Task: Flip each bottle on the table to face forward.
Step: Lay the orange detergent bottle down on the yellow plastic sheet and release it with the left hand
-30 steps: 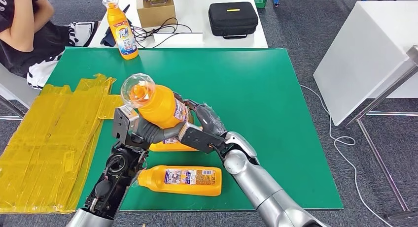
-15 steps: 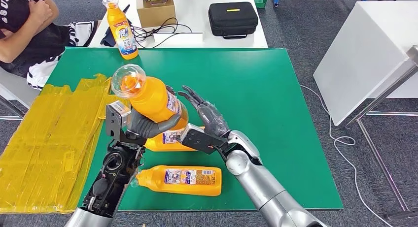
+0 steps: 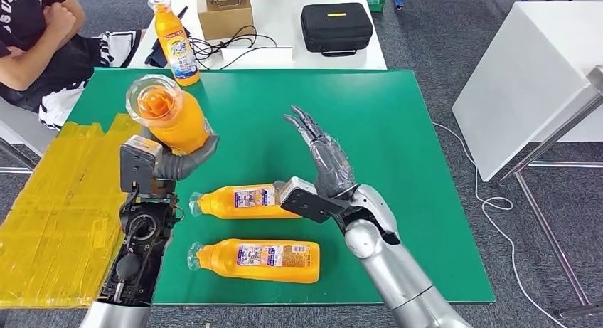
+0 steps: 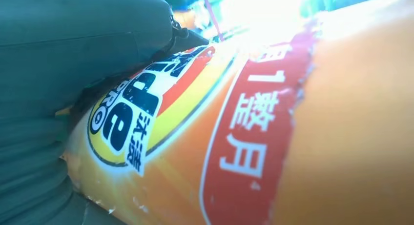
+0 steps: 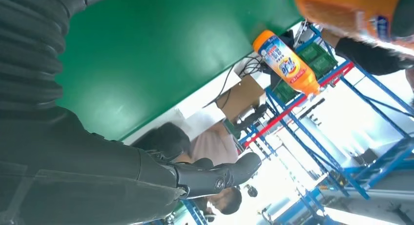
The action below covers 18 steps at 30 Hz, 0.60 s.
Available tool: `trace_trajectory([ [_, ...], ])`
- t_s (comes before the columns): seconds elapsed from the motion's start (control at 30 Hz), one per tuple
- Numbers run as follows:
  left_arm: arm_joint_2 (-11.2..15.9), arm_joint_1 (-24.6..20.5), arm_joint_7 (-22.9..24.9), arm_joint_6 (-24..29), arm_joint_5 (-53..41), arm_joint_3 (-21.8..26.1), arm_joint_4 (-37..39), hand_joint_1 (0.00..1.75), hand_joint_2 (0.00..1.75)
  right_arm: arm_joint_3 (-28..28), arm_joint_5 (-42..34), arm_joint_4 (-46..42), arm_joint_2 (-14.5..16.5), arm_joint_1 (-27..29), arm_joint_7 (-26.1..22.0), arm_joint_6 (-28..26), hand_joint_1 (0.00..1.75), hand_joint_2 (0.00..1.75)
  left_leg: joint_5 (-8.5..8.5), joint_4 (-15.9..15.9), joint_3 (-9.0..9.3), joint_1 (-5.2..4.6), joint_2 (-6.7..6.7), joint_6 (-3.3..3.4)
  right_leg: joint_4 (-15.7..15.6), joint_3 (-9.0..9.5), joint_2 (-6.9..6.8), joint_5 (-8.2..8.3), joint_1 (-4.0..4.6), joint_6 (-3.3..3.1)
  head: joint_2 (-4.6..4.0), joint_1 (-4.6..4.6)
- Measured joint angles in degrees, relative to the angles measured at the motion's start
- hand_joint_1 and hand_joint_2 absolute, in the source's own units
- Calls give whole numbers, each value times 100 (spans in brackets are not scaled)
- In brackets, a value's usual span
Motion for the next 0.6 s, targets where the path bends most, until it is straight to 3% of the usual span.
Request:
trace_trajectory([
  [0.1, -3, 0, 151, 521, -815, 55, -93, 175, 175, -50, 168, -168, -34, 89, 57, -67, 0, 175, 0, 0, 0, 0, 1, 0, 0, 0, 0, 0, 0, 0, 0, 0],
  [0.23, 24, -55, 848, 1215, -3071, 66, -226, 175, 175, -134, 435, -522, -82, 268, 189, -108, 0, 175, 0, 0, -1, -1, -2, 0, -1, 0, -1, 0, 0, 0, 0, 0],
  [0.37, 105, -200, 1561, 1103, -4732, 66, -239, 175, 175, -241, 530, -887, -122, 380, 309, -94, 0, 175, 0, 0, 0, -1, 2, 0, -1, -1, 0, 0, -1, 0, 0, 0],
  [0.6, 199, -420, 1890, 734, -5429, 47, -163, 175, 175, -371, 473, -1168, -152, 470, 342, -11, 0, 175, 0, 0, 2, 0, 1, 0, -1, -1, 1, 0, 0, 0, 0, 0],
])
